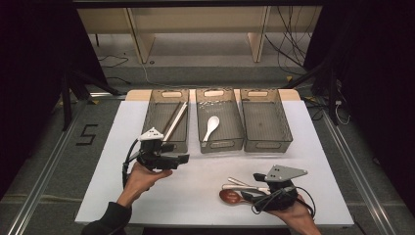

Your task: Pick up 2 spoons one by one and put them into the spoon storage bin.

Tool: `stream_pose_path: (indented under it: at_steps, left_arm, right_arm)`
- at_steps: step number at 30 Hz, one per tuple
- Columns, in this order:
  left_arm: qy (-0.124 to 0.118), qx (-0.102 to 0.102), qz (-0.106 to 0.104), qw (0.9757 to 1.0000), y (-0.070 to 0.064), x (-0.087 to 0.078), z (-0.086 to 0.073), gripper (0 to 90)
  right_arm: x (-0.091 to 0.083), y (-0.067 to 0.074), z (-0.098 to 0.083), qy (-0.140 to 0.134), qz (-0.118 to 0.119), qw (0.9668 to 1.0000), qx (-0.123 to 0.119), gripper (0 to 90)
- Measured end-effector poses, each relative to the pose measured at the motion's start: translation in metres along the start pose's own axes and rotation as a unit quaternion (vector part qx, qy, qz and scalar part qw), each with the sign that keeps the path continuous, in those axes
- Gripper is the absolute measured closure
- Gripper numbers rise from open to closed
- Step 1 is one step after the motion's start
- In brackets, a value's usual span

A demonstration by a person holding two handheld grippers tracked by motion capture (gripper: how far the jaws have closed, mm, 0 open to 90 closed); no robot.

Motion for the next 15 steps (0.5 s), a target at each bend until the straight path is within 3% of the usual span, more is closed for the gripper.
stream_pose_path:
  at_steps: [5,15]
  left_arm:
    - [-0.01,-0.007,-0.007,0.9999,0.003,-0.007,-0.015,18.3]
    - [-0.015,0.014,0.0,0.9998,0.003,-0.015,-0.038,16.4]
  right_arm:
    - [0.006,0.001,0.0,0.038,0.007,0.9989,-0.026,25.7]
    - [0.021,0.002,-0.004,0.115,0.008,0.9916,-0.059,26.1]
Point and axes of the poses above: each handheld gripper's, and its own axes: x roughly forward along the jaws, z roughly out of its top, y roughly to its left, the point moved 9 cm from there along x, roughly forward along the jaws, and after that the axes turned 2 degrees about -x, right-handed, at the moved point
